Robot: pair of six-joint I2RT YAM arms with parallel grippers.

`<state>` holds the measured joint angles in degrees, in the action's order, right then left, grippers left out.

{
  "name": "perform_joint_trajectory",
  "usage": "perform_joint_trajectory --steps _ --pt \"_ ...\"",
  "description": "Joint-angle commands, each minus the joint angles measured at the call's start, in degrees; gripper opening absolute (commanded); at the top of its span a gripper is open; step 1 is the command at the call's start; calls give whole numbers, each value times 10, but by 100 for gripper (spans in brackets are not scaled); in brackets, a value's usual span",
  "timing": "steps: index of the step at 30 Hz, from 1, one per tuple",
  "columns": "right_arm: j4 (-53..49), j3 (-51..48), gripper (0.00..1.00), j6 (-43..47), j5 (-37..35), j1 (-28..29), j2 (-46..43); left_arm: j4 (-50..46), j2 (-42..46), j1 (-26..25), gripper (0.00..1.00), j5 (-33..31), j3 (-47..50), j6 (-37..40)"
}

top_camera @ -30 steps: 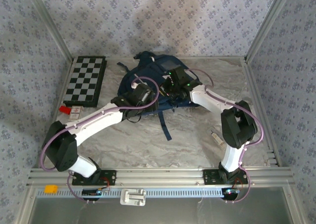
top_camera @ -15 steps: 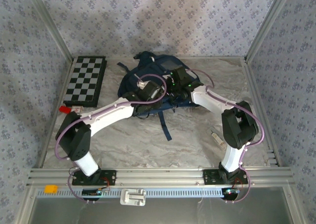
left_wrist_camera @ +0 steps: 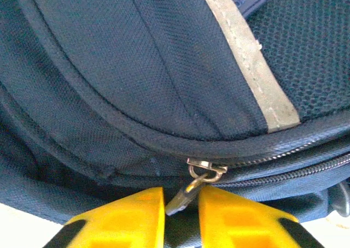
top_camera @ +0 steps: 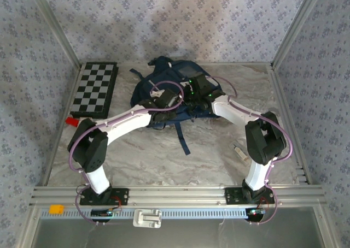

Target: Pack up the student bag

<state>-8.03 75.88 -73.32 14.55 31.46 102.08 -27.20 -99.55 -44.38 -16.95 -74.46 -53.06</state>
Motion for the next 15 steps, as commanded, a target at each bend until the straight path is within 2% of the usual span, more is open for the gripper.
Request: perform_joint_trajectory --steps 1,8,15 --pt "42 3 0 -4 19 5 -22 46 -3 9 16 -9 -16 29" --pt "36 -3 0 6 31 -1 -26 68 40 14 0 0 18 115" --pt "5 -7 0 48 63 -21 -49 43 101 44 0 3 77 211"
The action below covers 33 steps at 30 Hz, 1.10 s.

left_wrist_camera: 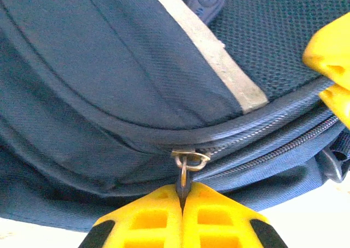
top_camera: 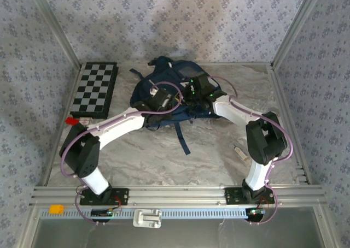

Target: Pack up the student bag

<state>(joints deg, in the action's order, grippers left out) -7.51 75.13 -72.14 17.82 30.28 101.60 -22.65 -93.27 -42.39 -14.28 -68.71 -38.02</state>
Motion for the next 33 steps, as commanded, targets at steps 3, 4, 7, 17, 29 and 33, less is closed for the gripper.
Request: perform_joint_trajectory --steps 3,4,7,17,29,33 --pt "0 -10 0 49 57 -19 -57 -7 55 45 0 -8 44 103" --pt "-2 -14 0 56 62 -23 -63 -12 57 53 0 -4 49 112" --pt "-16 -20 0 74 75 -37 -76 -23 65 64 0 6 57 133" --pt "-134 116 0 201 165 -124 17 13 50 -37 0 120 16 113" --pt "-173 83 46 218 164 -114 5 10 -40 -49 0 86 -76 77" --pt "-104 -13 49 170 144 -94 -39 9 -34 -38 0 85 -63 80"
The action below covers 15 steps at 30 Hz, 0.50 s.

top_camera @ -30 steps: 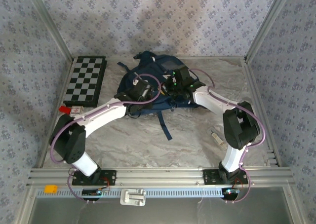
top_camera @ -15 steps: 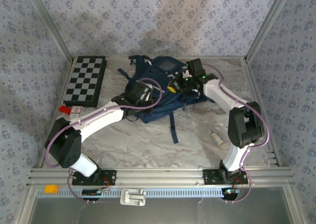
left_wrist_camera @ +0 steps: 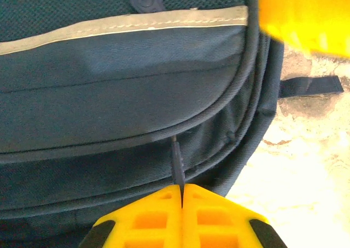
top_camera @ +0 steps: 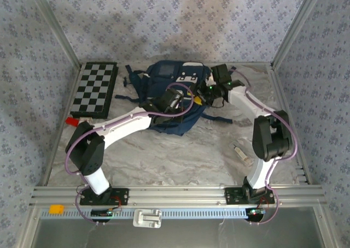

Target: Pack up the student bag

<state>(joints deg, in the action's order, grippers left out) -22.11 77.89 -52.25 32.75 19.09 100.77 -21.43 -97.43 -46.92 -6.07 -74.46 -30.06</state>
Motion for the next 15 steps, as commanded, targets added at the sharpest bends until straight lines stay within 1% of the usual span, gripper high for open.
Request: perform_joint_trajectory --steps 1,4,6,8,9,11,12,14,15 --pt "65 -54 50 -41 -11 26 -32 2 8 7 0 7 -3 2" --pt "90 -41 51 -54 2 44 -2 9 8 7 0 11 -1 0" --pt "81 -18 48 -52 10 50 22 10 7 7 0 12 -1 1" --pt "82 -11 33 -52 3 52 29 6 6 8 0 8 -1 2" --pt "80 -9 28 -49 -3 51 27 2 7 7 0 4 -2 4" --pt "51 -3 25 -29 -22 48 18 -11 10 8 0 -8 0 3" --pt "35 -1 21 -20 -28 45 15 -16 12 7 0 -11 2 4" --pt "30 -11 7 -16 -27 32 7 -18 19 8 0 -18 15 9" --pt "33 -18 4 -15 -24 26 2 -19 23 8 0 -20 23 12"
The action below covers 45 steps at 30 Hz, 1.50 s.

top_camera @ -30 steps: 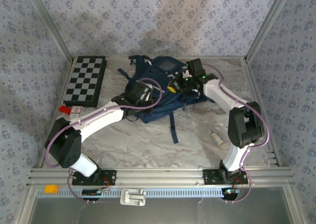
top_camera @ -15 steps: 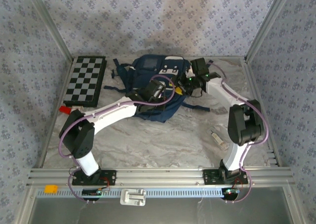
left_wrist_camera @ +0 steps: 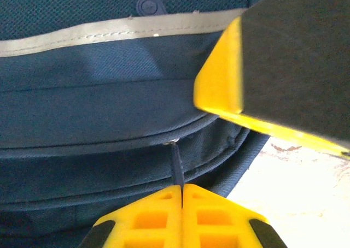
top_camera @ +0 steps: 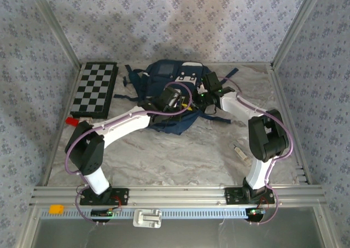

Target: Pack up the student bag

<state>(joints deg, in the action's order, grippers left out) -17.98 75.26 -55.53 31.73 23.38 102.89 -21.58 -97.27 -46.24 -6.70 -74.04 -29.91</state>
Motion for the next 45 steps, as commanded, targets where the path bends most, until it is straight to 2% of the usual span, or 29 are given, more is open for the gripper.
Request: perform_joint_trajectory --steps 1,6,10,14,15,17,20,22,23,27,33,42,45 --pt "-7 2 0 21 -14 -22 -27 -20 26 1 0 -19 27 14" --pt "-47 2 0 68 2 -42 -53 -33 47 19 0 -35 74 11" --pt "-7 -23 0 58 85 -66 -74 -24 70 44 0 -36 108 7" --pt "-105 22 0 120 61 -56 -91 -11 90 49 0 5 107 24" --pt "-101 20 0 114 63 -55 -94 -5 94 47 3 22 102 24" --pt "-84 12 0 97 70 -57 -99 11 103 35 23 45 89 18" --pt "-71 9 0 86 67 -58 -103 49 100 10 40 56 81 23" --pt "-64 9 0 78 69 -58 -102 50 79 3 48 62 58 29" --pt "-61 9 0 76 69 -58 -103 43 65 1 49 61 43 26" --pt "-62 7 0 76 62 -55 -104 66 32 -7 49 82 17 34" --pt "-50 2 0 68 61 -53 -100 67 -7 -15 47 81 -11 29" --pt "-32 3 0 55 60 -48 -90 73 -49 -24 36 77 -45 17" --pt "-30 2 0 55 60 -44 -88 77 -60 -24 26 68 -59 19"
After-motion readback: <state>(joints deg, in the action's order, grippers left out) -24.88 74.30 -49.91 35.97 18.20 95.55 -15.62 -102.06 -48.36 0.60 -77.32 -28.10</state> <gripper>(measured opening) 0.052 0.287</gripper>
